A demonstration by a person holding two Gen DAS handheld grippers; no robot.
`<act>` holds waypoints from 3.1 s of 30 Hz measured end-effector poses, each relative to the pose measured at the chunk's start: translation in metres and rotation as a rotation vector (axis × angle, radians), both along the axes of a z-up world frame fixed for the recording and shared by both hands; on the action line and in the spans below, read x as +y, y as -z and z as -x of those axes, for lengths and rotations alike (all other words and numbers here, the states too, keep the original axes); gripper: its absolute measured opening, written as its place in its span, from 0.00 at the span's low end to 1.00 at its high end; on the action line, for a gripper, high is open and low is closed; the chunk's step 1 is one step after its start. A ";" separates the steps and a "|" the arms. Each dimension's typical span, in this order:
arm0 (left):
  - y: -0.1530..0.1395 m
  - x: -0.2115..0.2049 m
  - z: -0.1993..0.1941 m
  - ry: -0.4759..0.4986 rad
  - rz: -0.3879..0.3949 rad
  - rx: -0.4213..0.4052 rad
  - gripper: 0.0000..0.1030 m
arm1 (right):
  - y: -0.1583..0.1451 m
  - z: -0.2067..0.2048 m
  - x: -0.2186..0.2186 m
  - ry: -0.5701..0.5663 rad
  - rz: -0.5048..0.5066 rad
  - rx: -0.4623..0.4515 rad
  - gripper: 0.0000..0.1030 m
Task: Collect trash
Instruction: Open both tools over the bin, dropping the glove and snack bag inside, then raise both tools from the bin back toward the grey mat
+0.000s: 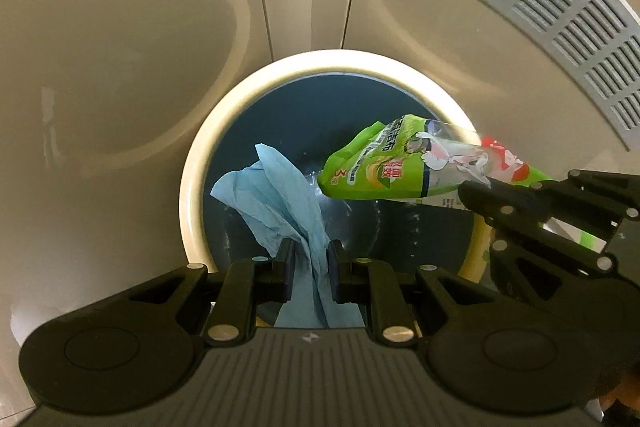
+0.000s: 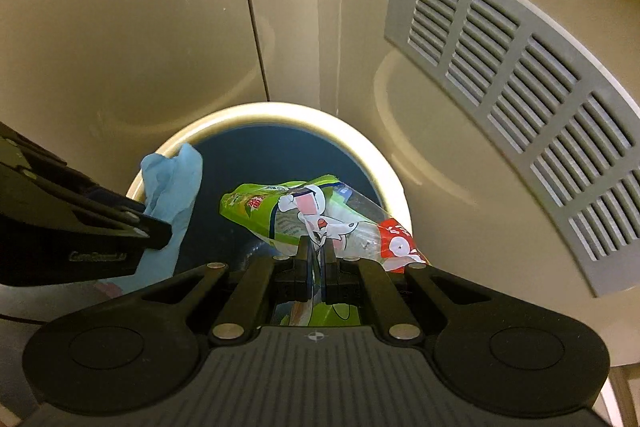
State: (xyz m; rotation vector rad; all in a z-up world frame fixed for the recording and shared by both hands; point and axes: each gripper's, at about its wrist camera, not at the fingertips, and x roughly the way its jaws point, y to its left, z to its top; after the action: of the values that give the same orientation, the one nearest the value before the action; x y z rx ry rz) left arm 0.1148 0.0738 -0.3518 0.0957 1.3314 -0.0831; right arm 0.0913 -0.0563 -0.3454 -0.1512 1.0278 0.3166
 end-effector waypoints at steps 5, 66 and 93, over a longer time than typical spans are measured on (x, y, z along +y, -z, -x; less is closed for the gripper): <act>0.003 0.002 -0.004 -0.009 0.001 0.021 0.19 | 0.010 -0.007 0.000 0.015 -0.004 0.031 0.04; -0.210 0.024 0.212 -0.086 -0.072 -0.469 1.00 | -0.199 0.216 -0.025 -0.008 -0.136 -0.418 0.91; -0.209 0.021 0.218 -0.062 -0.079 -0.483 1.00 | -0.197 0.220 -0.026 0.004 -0.132 -0.418 0.93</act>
State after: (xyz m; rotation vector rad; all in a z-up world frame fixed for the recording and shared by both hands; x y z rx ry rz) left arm -0.1033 0.0951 -0.1432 0.1320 0.8541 0.0443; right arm -0.1289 -0.0822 -0.1487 -0.0907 0.5915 0.3312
